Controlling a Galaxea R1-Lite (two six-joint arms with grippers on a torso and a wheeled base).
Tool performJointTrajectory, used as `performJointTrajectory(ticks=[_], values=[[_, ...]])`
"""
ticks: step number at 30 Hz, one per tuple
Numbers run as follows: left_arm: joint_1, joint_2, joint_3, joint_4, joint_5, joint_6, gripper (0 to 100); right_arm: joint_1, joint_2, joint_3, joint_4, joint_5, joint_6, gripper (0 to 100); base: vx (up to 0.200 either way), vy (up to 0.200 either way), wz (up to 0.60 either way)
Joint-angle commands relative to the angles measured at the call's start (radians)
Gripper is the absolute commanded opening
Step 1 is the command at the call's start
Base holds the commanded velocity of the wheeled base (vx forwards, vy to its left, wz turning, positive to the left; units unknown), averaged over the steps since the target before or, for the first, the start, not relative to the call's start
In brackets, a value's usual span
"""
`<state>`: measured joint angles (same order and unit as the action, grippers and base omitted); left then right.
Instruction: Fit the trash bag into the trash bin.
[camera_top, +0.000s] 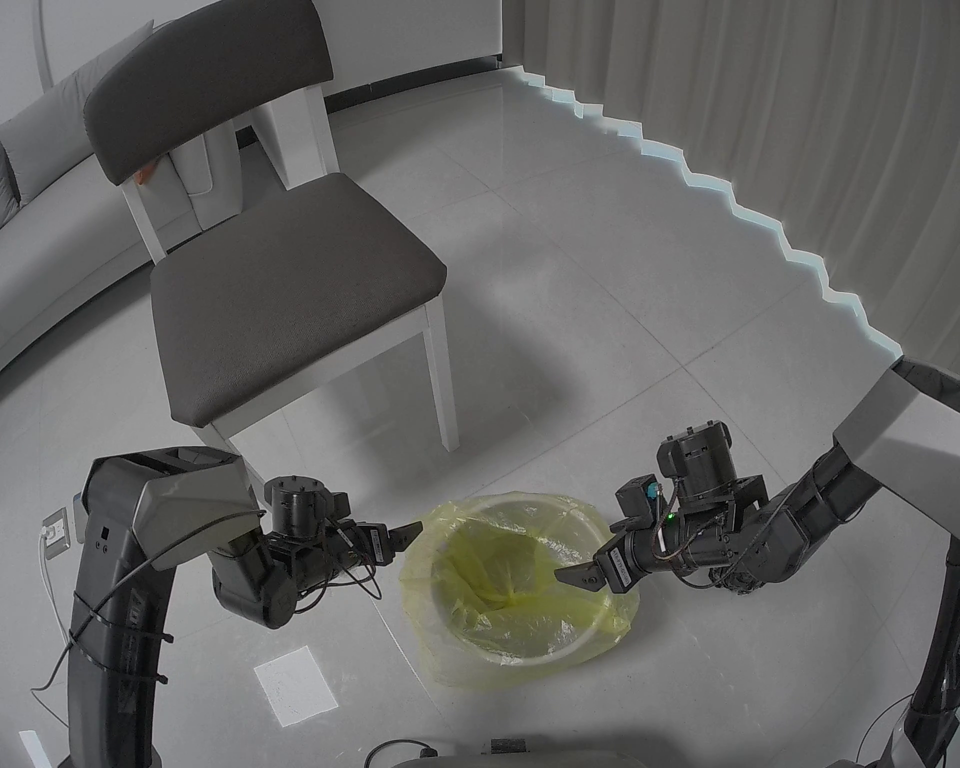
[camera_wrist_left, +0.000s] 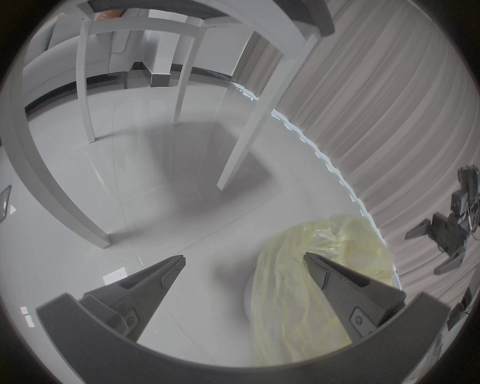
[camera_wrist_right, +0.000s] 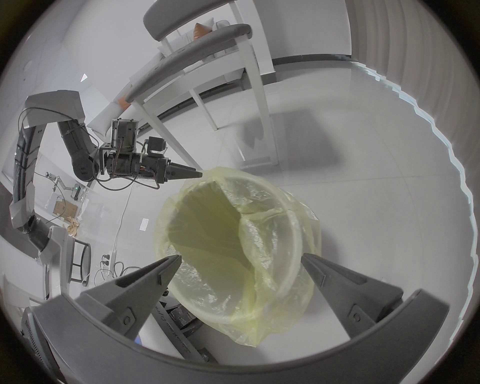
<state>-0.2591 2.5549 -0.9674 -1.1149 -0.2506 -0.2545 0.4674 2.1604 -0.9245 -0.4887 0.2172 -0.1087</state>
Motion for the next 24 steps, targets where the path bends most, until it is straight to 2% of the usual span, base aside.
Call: performJointTrajectory(ticks=[1, 5, 14, 21, 24], values=[[0.024, -0.028, 0.075, -0.059, -0.024, -0.022, 100, 0.051, 0.002, 0.003, -0.001, 0.001, 0.001, 100, 0.0, 0.0, 0.0], [0.031, -0.03, 0.093, -0.097, -0.024, -0.054, 100, 0.102, 0.004, 0.01, 0.001, 0.001, 0.001, 100, 0.0, 0.0, 0.0], [0.047, -0.027, 0.121, -0.125, -0.022, -0.054, 100, 0.178, 0.065, 0.01, -0.002, 0.001, 0.003, 100, 0.0, 0.0, 0.0], [0.014, -0.007, 0.075, -0.108, -0.01, -0.049, 100, 0.192, 0.107, -0.011, -0.002, -0.001, 0.001, 100, 0.0, 0.0, 0.0], [-0.006, 0.01, 0.024, -0.051, 0.011, -0.04, 100, 0.2, 0.125, -0.022, -0.001, -0.001, 0.003, 100, 0.0, 0.0, 0.0]])
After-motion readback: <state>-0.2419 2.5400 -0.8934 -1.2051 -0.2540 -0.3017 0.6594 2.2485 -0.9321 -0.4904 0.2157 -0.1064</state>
